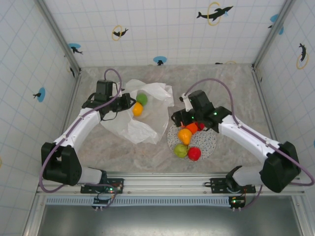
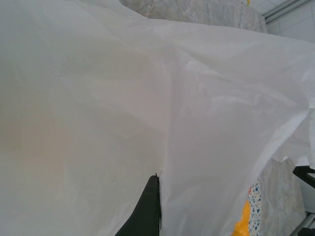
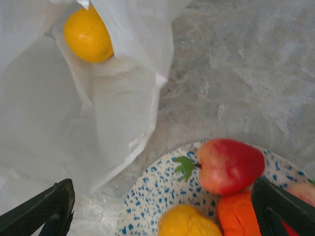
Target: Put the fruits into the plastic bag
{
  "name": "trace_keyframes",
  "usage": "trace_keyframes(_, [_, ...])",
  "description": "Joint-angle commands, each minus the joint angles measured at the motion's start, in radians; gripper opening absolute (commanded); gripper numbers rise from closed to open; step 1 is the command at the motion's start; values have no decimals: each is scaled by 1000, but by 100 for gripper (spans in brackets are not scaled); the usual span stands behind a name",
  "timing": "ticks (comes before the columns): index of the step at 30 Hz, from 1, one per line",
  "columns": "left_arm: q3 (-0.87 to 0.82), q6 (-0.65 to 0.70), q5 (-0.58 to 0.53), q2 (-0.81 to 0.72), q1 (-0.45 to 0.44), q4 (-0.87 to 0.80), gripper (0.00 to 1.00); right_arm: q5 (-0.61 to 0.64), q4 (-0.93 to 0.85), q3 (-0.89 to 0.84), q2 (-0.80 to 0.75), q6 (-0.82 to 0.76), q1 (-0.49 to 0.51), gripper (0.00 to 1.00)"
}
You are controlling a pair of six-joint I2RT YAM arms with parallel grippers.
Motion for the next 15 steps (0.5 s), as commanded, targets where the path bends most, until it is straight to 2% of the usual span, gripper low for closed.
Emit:
trace_keyframes(1, [-13, -5, 12, -3, 3, 22, 0, 68, -127, -52, -66, 49, 2, 94])
trace_keyframes(15, [-19, 11, 1, -7, 3, 8, 0, 58, -352, -241, -261, 314, 84, 95])
